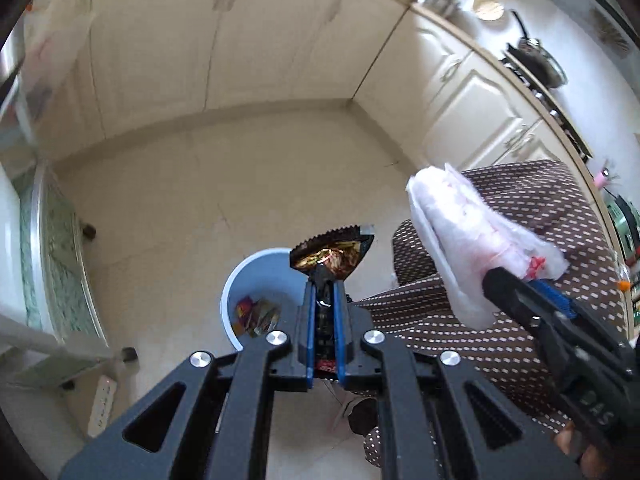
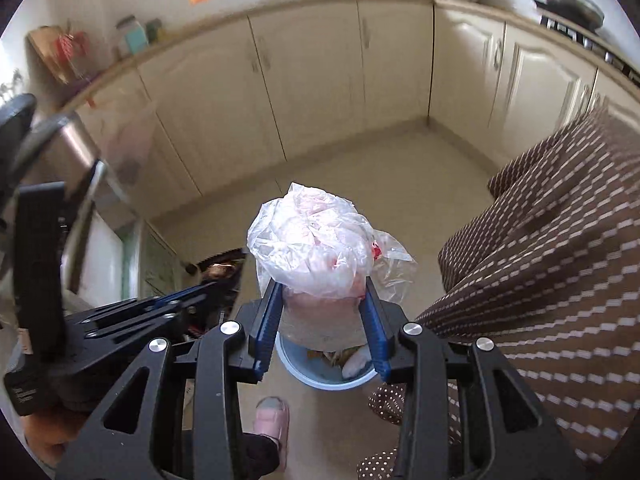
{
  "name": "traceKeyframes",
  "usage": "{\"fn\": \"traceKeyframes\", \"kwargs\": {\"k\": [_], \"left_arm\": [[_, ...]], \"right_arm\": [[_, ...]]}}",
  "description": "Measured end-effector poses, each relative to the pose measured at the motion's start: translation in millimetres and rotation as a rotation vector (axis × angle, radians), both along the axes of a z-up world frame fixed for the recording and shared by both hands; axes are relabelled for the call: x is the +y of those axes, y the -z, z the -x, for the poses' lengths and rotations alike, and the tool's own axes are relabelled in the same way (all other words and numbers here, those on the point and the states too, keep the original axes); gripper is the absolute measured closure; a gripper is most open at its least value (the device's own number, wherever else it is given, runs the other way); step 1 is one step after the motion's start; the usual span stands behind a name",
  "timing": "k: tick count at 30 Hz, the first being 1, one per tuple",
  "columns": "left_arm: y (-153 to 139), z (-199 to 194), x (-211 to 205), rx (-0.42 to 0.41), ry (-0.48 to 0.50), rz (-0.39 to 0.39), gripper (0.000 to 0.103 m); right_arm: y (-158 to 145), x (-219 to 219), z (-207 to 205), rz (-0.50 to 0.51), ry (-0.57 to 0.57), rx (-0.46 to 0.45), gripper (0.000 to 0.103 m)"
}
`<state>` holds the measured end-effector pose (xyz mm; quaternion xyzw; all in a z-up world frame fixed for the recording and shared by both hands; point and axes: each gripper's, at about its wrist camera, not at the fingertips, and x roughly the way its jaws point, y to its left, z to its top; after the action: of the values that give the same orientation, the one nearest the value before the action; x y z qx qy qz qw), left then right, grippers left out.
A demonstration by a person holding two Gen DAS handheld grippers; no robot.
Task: Collect trash
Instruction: 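Carry the dark wrapper and pink bag over the blue bin, open both grippers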
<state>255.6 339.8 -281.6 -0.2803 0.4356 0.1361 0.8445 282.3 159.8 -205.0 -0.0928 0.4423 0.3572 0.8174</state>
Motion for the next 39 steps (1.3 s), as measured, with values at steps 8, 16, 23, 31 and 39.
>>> {"fn": "traceKeyframes", "kwargs": {"k": [8,16,23,31,39], "left_arm": [[50.2,-19.7,15.9,0.073,-0.008,0.049,0.096],[76.9,-35.7,20.2,0.109,0.014,0.072,0.096],[81.5,-57.0,5.9,0.114,0.063,0.087,0.095],[57.2,-70.1,-0.1,0.061,0.081,0.087,0.086],[28.1,-63.8,-6.1,0.015,0.074,0.060,0.073]], "right_arm": [[67.3,34.4,-37.3,0.056,0.022,0.065,0.051],[89.1,35.6,-36.5,0.130,0.021,0.057,0.045],[82.4,28.3,-33.0,0.166,0.027,-0.008,0.040],[66.0,15.6,-37.7,0.140,0.064,-0.038,0.039],[34.4,-0.5,-34.7,0.078,0.078,-0.048,0.038]]}}
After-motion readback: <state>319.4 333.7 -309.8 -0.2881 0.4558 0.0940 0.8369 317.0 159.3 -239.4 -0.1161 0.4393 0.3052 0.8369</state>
